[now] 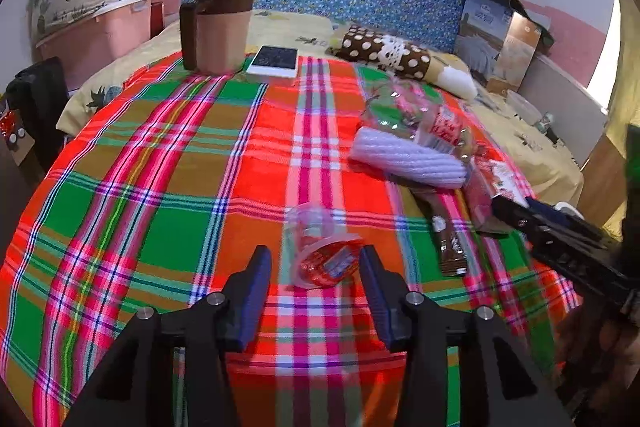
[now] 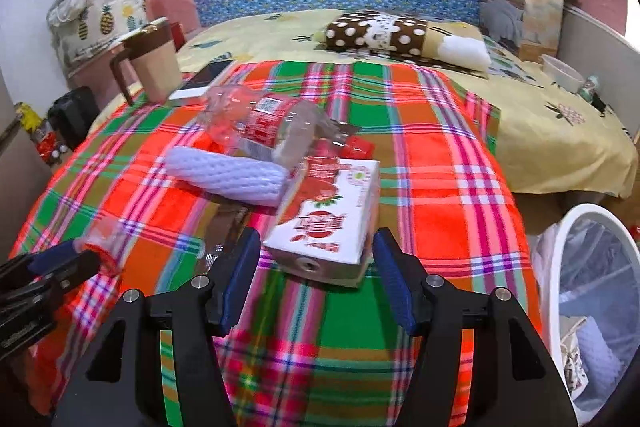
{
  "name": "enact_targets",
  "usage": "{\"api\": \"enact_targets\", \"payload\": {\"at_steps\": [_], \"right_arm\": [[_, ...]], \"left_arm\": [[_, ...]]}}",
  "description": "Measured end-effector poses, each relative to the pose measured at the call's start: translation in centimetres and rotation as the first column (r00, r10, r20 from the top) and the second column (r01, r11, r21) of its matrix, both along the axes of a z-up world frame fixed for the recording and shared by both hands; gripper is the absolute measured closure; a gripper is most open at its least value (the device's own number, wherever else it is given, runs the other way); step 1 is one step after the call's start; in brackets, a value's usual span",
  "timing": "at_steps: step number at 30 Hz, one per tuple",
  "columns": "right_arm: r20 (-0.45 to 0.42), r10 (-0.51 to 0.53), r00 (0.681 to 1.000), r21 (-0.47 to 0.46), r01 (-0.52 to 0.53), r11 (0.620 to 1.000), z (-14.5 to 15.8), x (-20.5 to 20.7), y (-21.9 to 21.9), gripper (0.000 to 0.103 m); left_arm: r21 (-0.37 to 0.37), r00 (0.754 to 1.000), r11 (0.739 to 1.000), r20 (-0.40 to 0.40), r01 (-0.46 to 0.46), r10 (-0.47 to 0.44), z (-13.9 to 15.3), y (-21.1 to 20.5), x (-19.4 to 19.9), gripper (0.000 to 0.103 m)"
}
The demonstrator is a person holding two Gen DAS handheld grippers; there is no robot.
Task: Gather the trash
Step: 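Grasp the clear red-filled plastic cup with the left tool while the right tool grasps the strawberry juice carton, then carry the plastic cup and juice carton over the bin and open both tools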
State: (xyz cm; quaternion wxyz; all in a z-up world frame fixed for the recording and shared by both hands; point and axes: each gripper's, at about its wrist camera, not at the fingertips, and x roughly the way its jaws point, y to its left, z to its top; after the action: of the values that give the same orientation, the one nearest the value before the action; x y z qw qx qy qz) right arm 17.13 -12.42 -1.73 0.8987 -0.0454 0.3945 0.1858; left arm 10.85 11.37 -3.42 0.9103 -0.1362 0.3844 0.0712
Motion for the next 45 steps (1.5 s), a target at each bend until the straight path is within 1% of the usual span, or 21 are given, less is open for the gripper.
{"api": "enact_targets", "payload": {"at_steps": [1,2,3,6,10,15,17,21,23,24,31,38,45], "right_arm": [[0.004,-0.014,1.000,-0.004,0.014,1.000,0.0,0.1,-0.3,0.043],[0.007,-0.029,1.000,-0.010,0.030,1.000,0.1,0.2,-0.5,0.042],[0.010,-0.044,0.999,-0.016,0.044,0.999,0.1,0.2,-0.8,0.042],[0.018,-0.068,0.998,-0.019,0.068,0.998,0.4,0.2,-1.6,0.042],[0.026,-0.031,0.999,-0.019,0.032,0.999,0.4,0.4,-1.0,0.042],[0.019,0.024,1.000,-0.074,-0.022,0.997,-0.5,1.3,0.0,0.042],[0.018,0.024,1.000,-0.093,-0.022,0.995,-0.7,1.5,-0.2,0.042],[-0.003,0.013,1.000,-0.091,-0.013,0.996,-0.8,1.7,-0.6,0.042],[-0.002,0.019,1.000,-0.071,-0.019,0.997,-0.7,1.5,-0.9,0.043],[0.002,0.020,1.000,-0.061,-0.020,0.998,-0.6,1.3,-1.1,0.047],[0.011,0.027,1.000,-0.018,-0.027,0.999,-0.2,-0.4,-2.3,0.047],[0.025,0.018,1.000,0.025,-0.019,1.000,0.9,-2.5,-4.5,0.047],[0.031,0.006,0.999,0.049,-0.007,0.999,1.4,-4.3,-6.4,0.047]], "left_arm": [[-0.014,1.000,1.000,0.004,0.008,-0.008,0.0,-0.3,0.0,0.046],[-0.025,1.000,1.000,0.005,0.016,-0.016,0.0,-0.5,0.1,0.045],[-0.037,1.000,0.999,0.004,0.023,-0.023,-0.1,-0.9,0.3,0.044],[-0.035,1.000,0.999,-0.012,0.009,-0.009,-0.4,-1.1,0.9,0.044],[-0.035,0.999,0.999,-0.024,-0.041,0.040,-0.6,-0.6,1.6,0.044],[-0.033,0.997,0.997,-0.031,-0.071,0.070,-0.9,-0.1,2.5,0.044],[-0.036,0.996,0.996,-0.040,-0.080,0.079,-1.0,0.1,2.7,0.044],[-0.039,0.993,0.994,-0.060,-0.102,0.099,-1.6,0.8,2.6,0.045],[-0.030,0.993,0.994,-0.062,-0.107,0.105,-1.6,0.9,2.5,0.052],[-0.026,0.993,0.994,-0.062,-0.106,0.104,-1.6,0.9,2.4,0.059],[-0.023,0.997,0.998,-0.042,-0.061,0.061,-1.3,0.4,1.3,0.060],[-0.003,1.000,1.000,-0.011,0.025,-0.025,-0.2,-2.5,-0.2,0.060],[0.000,0.994,0.994,0.010,0.113,-0.113,0.8,-5.8,-1.1,0.060]]}}
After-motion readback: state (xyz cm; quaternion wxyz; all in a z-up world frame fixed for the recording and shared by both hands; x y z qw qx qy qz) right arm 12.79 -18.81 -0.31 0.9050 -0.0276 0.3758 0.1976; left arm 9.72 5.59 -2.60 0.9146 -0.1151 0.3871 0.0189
